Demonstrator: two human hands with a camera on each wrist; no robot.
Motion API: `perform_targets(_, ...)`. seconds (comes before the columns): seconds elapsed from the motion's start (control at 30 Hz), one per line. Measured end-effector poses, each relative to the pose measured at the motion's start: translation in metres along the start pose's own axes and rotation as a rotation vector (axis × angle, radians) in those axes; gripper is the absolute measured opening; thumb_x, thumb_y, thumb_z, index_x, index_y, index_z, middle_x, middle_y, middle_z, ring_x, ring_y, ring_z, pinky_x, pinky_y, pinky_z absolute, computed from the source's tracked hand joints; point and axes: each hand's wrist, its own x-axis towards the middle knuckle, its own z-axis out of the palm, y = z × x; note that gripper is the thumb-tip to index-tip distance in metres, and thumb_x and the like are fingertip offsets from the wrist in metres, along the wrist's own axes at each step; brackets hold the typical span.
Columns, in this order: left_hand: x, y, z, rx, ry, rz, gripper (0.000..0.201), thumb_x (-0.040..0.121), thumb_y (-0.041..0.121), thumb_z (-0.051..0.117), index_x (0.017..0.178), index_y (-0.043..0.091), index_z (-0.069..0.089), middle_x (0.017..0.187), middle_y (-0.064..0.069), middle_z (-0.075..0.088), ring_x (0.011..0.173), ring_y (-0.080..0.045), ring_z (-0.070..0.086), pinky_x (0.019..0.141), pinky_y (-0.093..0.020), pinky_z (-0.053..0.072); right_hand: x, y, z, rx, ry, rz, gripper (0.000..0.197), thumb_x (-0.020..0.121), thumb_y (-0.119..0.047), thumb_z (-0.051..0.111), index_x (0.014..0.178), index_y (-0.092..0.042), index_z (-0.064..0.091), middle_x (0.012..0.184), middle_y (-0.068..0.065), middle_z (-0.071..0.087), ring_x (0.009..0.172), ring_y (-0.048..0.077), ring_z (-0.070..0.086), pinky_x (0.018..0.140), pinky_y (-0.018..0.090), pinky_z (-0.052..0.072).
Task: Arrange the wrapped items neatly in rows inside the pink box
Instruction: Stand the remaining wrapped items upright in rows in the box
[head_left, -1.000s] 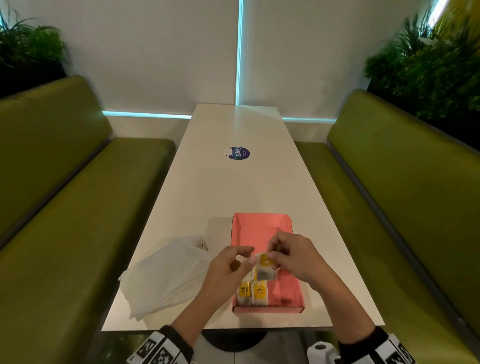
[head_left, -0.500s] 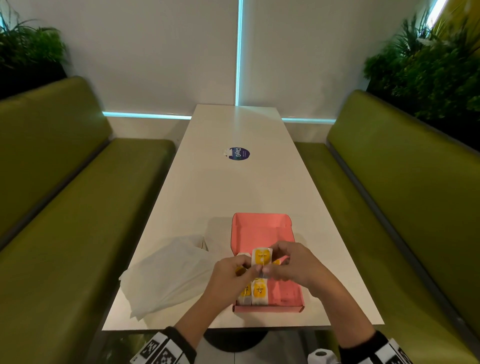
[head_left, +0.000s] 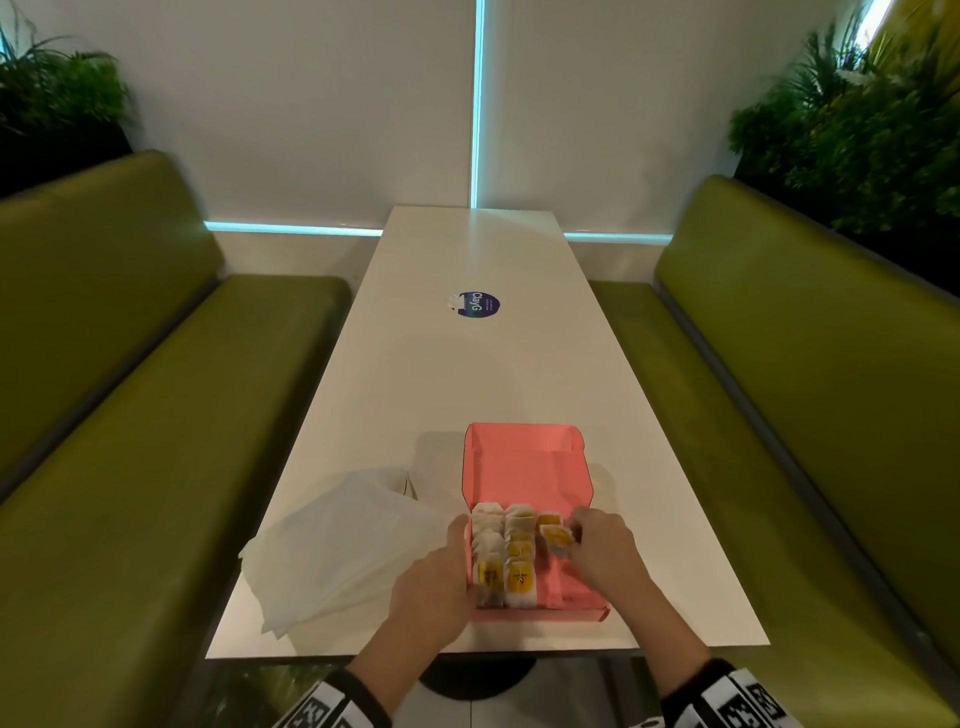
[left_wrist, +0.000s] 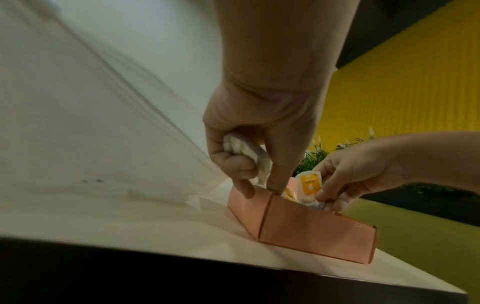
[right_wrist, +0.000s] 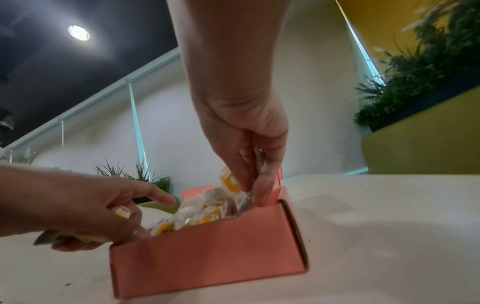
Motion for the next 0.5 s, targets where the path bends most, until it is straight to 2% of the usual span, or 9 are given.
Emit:
perform_targets(0.07, 0.000, -0.002, 0.003, 0.011, -0.024, -0.031, 0.060, 0.093, 0.040, 0.049, 0.141, 0.024, 0.017, 0.118, 0.001, 0.059, 0.101, -0.014, 0.060, 0.083, -0.024, 0.046, 0.003, 0.001, 0.009, -0.003, -0.031, 0.010, 0.029, 0.083, -0.025, 0.061, 0.064, -0.023, 0.040, 0.078, 0.001, 0.053, 0.073, 0.018, 0.049, 0.049, 0.018, 0.029)
perform_targets(0.17, 0.004, -0.004, 0.005, 0.045, -0.049, -0.058, 0.060, 0.093, 0.039, 0.049, 0.142, 0.024, 0.018, 0.121, 0.000, 0.057, 0.105, -0.015, 0.059, 0.088, -0.026, 0.047, 0.008, -0.001, 0.018, 0.025, -0.075, 0.015, 0.014, 0.081, -0.025, 0.062, 0.076, -0.017, 0.052, 0.087, 0.005, 0.060, 0.079, 0.020, 0.052, 0.061, 0.023, 0.034)
perform_targets(0.27, 0.004, -0.003, 0.004, 0.068, -0.069, -0.054, 0.061, 0.094, 0.040, 0.048, 0.144, 0.025, 0.017, 0.121, 0.000, 0.057, 0.104, -0.014, 0.059, 0.088, -0.025, 0.048, 0.013, -0.001, 0.024, 0.036, -0.074, 0.040, 0.026, 0.082, -0.021, 0.059, 0.066, -0.022, 0.039, 0.093, 0.009, 0.061, 0.080, 0.019, 0.047, 0.065, 0.024, 0.033)
perform_targets(0.33, 0.003, -0.002, 0.004, 0.082, -0.079, -0.058, 0.063, 0.095, 0.040, 0.046, 0.146, 0.024, 0.013, 0.123, -0.001, 0.057, 0.104, -0.015, 0.060, 0.089, -0.025, 0.048, 0.014, -0.004, 0.027, 0.055, -0.061, 0.074, 0.030, 0.085, -0.017, 0.055, 0.066, -0.025, 0.034, 0.093, 0.008, 0.057, 0.081, 0.020, 0.048, 0.065, 0.025, 0.034)
perform_targets(0.37, 0.003, -0.002, 0.003, 0.088, -0.080, -0.061, 0.064, 0.095, 0.039, 0.046, 0.147, 0.024, 0.011, 0.123, -0.001, 0.057, 0.104, -0.015, 0.060, 0.088, -0.025, 0.047, 0.012, -0.007, 0.028, 0.062, -0.048, 0.096, 0.020, 0.086, -0.017, 0.053, 0.073, -0.023, 0.039, 0.094, 0.007, 0.057, 0.083, 0.021, 0.051, 0.066, 0.025, 0.035)
perform_targets(0.4, 0.002, -0.001, 0.002, 0.094, -0.076, -0.060, 0.065, 0.095, 0.039, 0.045, 0.147, 0.024, 0.009, 0.124, -0.001, 0.057, 0.105, -0.015, 0.060, 0.088, -0.025, 0.047, 0.010, -0.010, 0.029, 0.086, -0.036, 0.113, 0.006, 0.088, -0.018, 0.051, 0.086, -0.019, 0.045, 0.097, 0.009, 0.058, 0.087, 0.024, 0.055, 0.067, 0.027, 0.038)
perform_targets(0.43, 0.002, 0.000, 0.002, 0.095, -0.075, -0.062, 0.066, 0.095, 0.039, 0.046, 0.147, 0.024, 0.008, 0.124, -0.002, 0.057, 0.106, -0.015, 0.059, 0.088, -0.024, 0.046, 0.008, -0.011, 0.032, 0.117, -0.012, 0.130, 0.016, 0.089, -0.019, 0.049, 0.103, -0.013, 0.046, 0.100, 0.011, 0.058, 0.090, 0.026, 0.057, 0.068, 0.028, 0.040)
perform_targets(0.5, 0.002, 0.000, 0.002, 0.082, -0.080, -0.064, 0.066, 0.095, 0.039, 0.047, 0.147, 0.024, 0.009, 0.126, -0.002, 0.056, 0.107, -0.016, 0.058, 0.088, -0.025, 0.046, 0.005, -0.013, 0.036, 0.190, 0.043, 0.158, 0.041, 0.090, -0.019, 0.049, 0.127, -0.007, 0.034, 0.100, 0.012, 0.058, 0.086, 0.026, 0.059, 0.066, 0.030, 0.044)
